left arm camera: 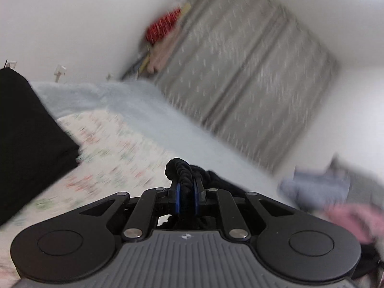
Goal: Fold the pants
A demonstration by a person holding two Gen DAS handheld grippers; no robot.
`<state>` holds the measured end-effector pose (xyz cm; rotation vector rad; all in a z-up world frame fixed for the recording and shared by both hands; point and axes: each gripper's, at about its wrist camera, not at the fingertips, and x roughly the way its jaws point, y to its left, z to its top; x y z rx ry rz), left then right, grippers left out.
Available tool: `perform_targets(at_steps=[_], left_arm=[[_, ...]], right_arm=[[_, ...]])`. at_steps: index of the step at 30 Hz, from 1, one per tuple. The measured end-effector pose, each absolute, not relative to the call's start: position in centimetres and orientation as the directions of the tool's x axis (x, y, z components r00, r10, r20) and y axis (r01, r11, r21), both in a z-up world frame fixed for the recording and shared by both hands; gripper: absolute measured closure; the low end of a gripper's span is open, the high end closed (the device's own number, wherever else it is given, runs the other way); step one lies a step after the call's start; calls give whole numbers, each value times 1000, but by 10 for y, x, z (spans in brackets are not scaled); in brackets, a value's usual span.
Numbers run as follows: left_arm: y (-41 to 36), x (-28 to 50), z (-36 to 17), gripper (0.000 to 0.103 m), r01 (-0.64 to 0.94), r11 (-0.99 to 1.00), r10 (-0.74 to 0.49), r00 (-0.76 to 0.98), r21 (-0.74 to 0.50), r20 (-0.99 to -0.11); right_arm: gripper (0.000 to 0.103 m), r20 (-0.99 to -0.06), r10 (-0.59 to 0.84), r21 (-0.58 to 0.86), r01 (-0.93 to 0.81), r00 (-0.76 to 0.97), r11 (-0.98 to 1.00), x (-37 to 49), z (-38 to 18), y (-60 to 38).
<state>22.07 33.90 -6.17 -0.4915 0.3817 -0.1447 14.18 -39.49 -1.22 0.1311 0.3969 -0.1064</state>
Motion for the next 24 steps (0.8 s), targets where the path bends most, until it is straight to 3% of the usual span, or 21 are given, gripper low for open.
perform_targets(at_steps=[4, 7, 11, 17, 24], left_arm=[[336, 193, -80, 81, 92, 947, -243, 833, -308, -496], [338, 174, -80, 79, 121, 952, -265, 785, -282, -559], [366, 160, -82, 60, 63, 928, -289, 744, -368, -602], [410, 137, -68, 39, -94, 758, -316, 813, -646, -489], [362, 145, -70, 11, -179, 731, -353, 727, -659, -589]], right_arm=[[80, -601, -51, 152, 177, 798, 972, 78, -89, -429], [75, -636, -24, 214, 206, 772, 955, 42, -114, -438], [41, -637, -59, 245, 275, 768, 930, 23, -105, -446], [39, -664, -101, 204, 309, 741, 929, 30, -84, -441], [37, -674, -100, 270, 369, 732, 889, 63, -78, -431]])
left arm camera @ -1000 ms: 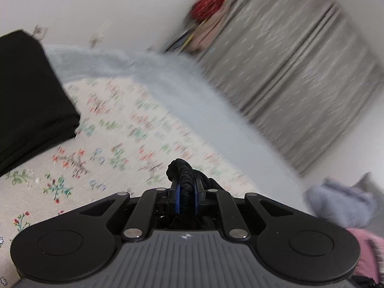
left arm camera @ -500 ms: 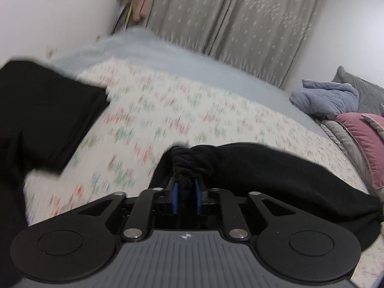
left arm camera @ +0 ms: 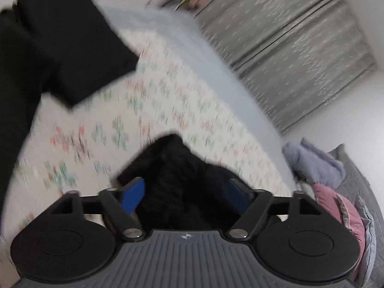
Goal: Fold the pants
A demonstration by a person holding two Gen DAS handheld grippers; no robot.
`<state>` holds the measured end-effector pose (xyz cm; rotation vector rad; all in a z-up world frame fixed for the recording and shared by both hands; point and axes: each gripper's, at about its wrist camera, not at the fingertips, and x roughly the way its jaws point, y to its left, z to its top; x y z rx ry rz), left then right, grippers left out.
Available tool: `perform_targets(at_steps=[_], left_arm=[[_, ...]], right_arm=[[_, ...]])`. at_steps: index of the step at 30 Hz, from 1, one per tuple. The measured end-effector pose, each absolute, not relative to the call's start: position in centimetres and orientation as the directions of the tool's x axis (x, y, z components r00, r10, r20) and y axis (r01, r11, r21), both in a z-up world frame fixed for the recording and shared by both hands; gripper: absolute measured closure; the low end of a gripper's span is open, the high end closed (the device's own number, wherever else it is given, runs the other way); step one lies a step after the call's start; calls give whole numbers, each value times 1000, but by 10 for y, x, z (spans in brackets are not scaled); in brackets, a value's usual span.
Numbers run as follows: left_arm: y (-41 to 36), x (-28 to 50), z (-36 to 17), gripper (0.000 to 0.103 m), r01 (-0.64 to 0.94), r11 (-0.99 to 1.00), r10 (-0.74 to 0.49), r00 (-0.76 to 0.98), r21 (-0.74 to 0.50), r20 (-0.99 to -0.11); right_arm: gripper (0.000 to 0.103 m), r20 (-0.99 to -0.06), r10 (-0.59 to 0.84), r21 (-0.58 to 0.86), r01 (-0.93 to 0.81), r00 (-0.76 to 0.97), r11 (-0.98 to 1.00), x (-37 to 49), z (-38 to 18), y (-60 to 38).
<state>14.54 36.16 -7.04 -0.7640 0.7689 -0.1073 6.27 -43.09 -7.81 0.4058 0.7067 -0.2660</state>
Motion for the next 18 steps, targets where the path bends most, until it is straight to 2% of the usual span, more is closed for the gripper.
perform_targets(at_steps=[3, 4, 5, 6, 7, 8, 10, 13, 18], left_arm=[[345, 152, -86, 11, -314, 702, -326, 656, -639, -680], [340, 155, -94, 11, -349, 677, -334, 640, -648, -692], [338, 160, -102, 12, -374, 652, -345, 628, -659, -698], [337, 165, -109, 19, -397, 633, -347, 622, -665, -702], [333, 171, -113, 28, -412, 628, -336, 622, -660, -707], [329, 176, -114, 54, -418, 649, -310, 617, -635, -723], [314, 186, -108, 64, -407, 725, -236, 612, -556, -755], [302, 192, -86, 70, -348, 781, -184, 665, -519, -724], [295, 215, -57, 74, -250, 809, -195, 740, -531, -644]], right_arm=[[40, -742, -117, 218, 402, 660, 889, 80, -89, -425], [44, -753, -108, 211, 393, 649, 895, 83, -94, -422], [56, -760, -109, 197, 387, 641, 901, 86, -97, -419], [65, -765, -117, 183, 388, 633, 903, 87, -99, -416], [69, -769, -117, 177, 386, 629, 905, 88, -101, -415], [75, -770, -116, 179, 387, 628, 905, 89, -102, -414], [82, -771, -120, 173, 387, 625, 906, 90, -101, -412], [86, -772, -117, 162, 372, 625, 914, 91, -93, -411], [89, -770, -102, 176, 363, 630, 915, 102, -82, -415]])
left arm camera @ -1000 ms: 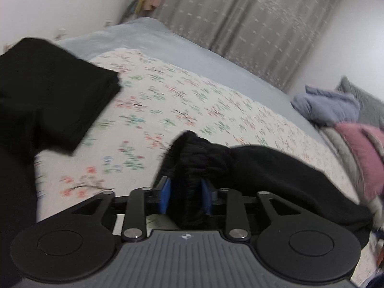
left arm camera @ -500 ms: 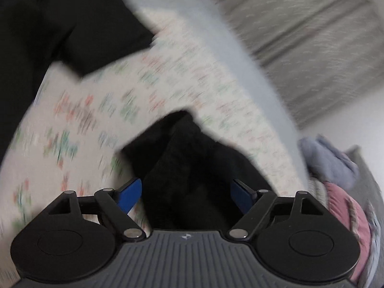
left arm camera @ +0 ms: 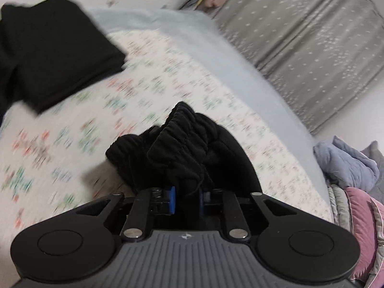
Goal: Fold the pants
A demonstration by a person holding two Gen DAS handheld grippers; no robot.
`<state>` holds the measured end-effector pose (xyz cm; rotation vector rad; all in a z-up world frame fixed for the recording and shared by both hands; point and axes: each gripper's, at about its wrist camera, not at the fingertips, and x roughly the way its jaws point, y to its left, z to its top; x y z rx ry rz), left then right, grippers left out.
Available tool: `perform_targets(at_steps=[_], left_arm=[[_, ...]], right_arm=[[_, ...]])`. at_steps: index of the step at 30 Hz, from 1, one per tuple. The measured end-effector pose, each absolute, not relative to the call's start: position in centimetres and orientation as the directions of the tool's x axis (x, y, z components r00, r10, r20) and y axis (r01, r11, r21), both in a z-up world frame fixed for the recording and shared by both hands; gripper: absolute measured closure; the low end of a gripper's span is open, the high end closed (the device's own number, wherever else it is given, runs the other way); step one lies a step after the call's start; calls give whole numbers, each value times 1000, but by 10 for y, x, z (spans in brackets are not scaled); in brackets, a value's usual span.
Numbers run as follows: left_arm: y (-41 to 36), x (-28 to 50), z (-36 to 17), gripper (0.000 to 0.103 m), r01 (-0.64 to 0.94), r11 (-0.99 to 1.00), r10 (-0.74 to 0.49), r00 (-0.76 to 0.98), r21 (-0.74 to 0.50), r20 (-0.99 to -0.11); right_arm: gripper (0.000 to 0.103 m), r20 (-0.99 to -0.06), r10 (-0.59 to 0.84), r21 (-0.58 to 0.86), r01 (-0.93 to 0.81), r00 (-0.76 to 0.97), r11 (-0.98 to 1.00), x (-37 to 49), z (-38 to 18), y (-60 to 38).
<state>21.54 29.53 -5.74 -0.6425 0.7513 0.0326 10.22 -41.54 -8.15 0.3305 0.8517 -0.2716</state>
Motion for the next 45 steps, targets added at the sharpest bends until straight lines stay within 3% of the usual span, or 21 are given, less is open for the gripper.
perform_targets(at_steps=[9, 11, 14, 16, 17, 19, 20, 22, 23, 25, 26, 27, 29, 32, 40, 42, 45], left_arm=[[289, 282, -45, 76, -189, 725, -281, 797, -662, -535], [296, 274, -42, 76, -101, 702, -313, 846, -705, -432], [309, 246, -41, 75, 74, 787, -350, 870, -612, -346], [330, 234, -60, 75, 110, 815, -385, 837, -570, -389], [336, 231, -75, 74, 91, 844, -378, 801, -529, -465], [342, 228, -104, 74, 54, 908, -330, 703, -415, -630], [344, 223, -115, 74, 53, 921, -318, 674, -386, -666], [344, 212, -121, 73, 92, 932, -322, 654, -350, -684], [343, 206, -118, 73, 107, 934, -324, 658, -341, -680], [349, 199, -115, 67, 104, 930, -327, 669, -352, -668], [356, 197, -115, 59, 81, 927, -322, 672, -366, -667], [361, 195, -114, 50, 60, 925, -313, 680, -376, -663], [368, 184, -105, 43, 32, 914, -305, 711, -404, -633], [380, 172, -93, 41, -10, 868, -326, 743, -497, -585], [380, 171, -70, 15, -137, 695, -381, 762, -706, -523], [375, 165, -67, 4, -153, 657, -393, 766, -738, -509], [357, 167, -67, 3, -149, 644, -425, 747, -751, -512]], right_arm=[[92, -771, -166, 137, 414, 615, 900, 185, -48, -418], [92, -697, -159, 177, 383, 699, 907, 191, -17, -412], [92, -522, -78, 243, 236, 850, 941, 163, 27, -402], [92, -467, -22, 225, 143, 884, 964, 127, 26, -398], [92, -479, -9, 222, 132, 878, 966, 113, 16, -400], [92, -581, -3, 227, 166, 814, 960, 88, -29, -409], [92, -645, 5, 235, 192, 764, 953, 78, -58, -415], [92, -743, 19, 230, 228, 669, 946, 59, -114, -418], [91, -716, 23, 245, 220, 698, 944, 45, -127, -417], [91, -668, 43, 323, 237, 743, 916, 31, -129, -423], [91, -668, 48, 338, 245, 743, 909, 31, -128, -425], [90, -680, 43, 318, 241, 732, 917, 35, -126, -423], [89, -705, 23, 251, 219, 709, 943, 44, -114, -417], [87, -726, 1, 191, 200, 687, 961, 52, -99, -410], [76, -762, -123, 115, 320, 636, 941, 54, -78, -393], [69, -759, -147, 112, 349, 635, 931, 56, -70, -389], [57, -760, -162, 127, 388, 629, 913, 61, -61, -384]])
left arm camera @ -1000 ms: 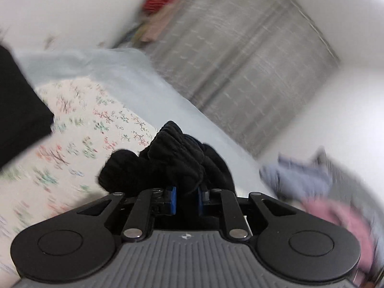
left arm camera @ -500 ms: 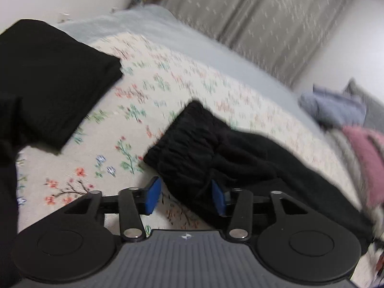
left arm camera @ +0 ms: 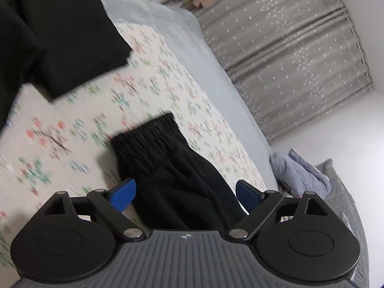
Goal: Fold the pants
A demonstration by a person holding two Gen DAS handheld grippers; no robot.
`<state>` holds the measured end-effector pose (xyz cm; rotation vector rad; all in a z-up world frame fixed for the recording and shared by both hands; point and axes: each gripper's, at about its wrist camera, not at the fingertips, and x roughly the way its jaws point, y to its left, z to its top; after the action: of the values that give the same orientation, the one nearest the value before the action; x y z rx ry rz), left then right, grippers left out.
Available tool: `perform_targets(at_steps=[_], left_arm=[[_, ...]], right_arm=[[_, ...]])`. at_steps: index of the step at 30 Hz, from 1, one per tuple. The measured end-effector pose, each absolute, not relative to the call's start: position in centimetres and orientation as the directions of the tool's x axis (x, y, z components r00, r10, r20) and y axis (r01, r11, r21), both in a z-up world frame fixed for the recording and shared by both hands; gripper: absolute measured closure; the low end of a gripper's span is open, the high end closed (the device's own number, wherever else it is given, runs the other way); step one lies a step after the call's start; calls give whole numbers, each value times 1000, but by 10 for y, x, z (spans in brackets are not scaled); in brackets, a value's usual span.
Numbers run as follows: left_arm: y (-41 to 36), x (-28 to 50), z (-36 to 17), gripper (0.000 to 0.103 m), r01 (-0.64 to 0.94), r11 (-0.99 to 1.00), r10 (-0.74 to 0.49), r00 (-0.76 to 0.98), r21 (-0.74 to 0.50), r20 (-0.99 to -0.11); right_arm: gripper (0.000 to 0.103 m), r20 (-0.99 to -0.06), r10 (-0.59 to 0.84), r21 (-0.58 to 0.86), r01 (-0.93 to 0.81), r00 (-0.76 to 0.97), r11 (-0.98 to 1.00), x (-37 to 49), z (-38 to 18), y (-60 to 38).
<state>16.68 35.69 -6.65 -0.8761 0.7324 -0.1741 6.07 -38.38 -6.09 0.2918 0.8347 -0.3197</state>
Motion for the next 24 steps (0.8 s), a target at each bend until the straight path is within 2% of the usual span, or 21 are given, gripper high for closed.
perform_targets(at_steps=[2, 5, 9, 13, 14, 15, 16, 17, 18, 19, 20, 22, 24], left_arm=[[342, 172, -69, 2, -151, 646, -443, 724, -748, -529], [327, 189, -81, 0, -227, 686, -370, 709, -692, -600], [321, 219, -97, 4, -333, 667, -319, 681, -667, -659], [307, 244, -94, 5, -349, 701, -261, 686, -622, -679], [302, 251, -95, 12, -369, 719, -232, 673, -590, -703], [298, 258, -97, 28, -389, 734, -202, 658, -557, -726], [294, 264, -100, 38, -412, 747, -171, 640, -522, -749], [292, 270, -104, 56, -427, 753, -156, 624, -501, -765], [291, 274, -108, 73, -437, 749, -157, 614, -498, -774], [294, 274, -110, 78, -441, 737, -173, 609, -512, -774], [295, 275, -109, 81, -452, 730, -171, 605, -513, -778], [297, 273, -97, 85, -442, 722, -175, 627, -532, -759], [299, 269, -77, 86, -393, 712, -206, 675, -582, -708]], right_arm=[[52, -765, -164, 138, 406, 623, 903, 63, -59, -379], [47, -786, -188, 101, 423, 589, 900, 64, -67, -374], [47, -802, -175, 158, 485, 571, 860, 54, -82, -386], [47, -775, -188, 187, 502, 604, 845, 46, -80, -398], [47, -765, -187, 198, 501, 617, 842, 46, -79, -401], [47, -755, -181, 212, 496, 631, 842, 47, -78, -403], [47, -749, -168, 221, 481, 641, 848, 50, -77, -403], [47, -750, -151, 220, 458, 644, 861, 53, -78, -400], [58, -763, -128, 201, 421, 633, 884, 60, -81, -394], [66, -782, -128, 164, 400, 610, 902, 65, -86, -388], [80, -801, -158, 102, 392, 577, 914, 71, -91, -382], [81, -804, -180, 56, 374, 567, 926, 75, -96, -376], [82, -794, -165, 95, 388, 585, 917, 75, -91, -382]])
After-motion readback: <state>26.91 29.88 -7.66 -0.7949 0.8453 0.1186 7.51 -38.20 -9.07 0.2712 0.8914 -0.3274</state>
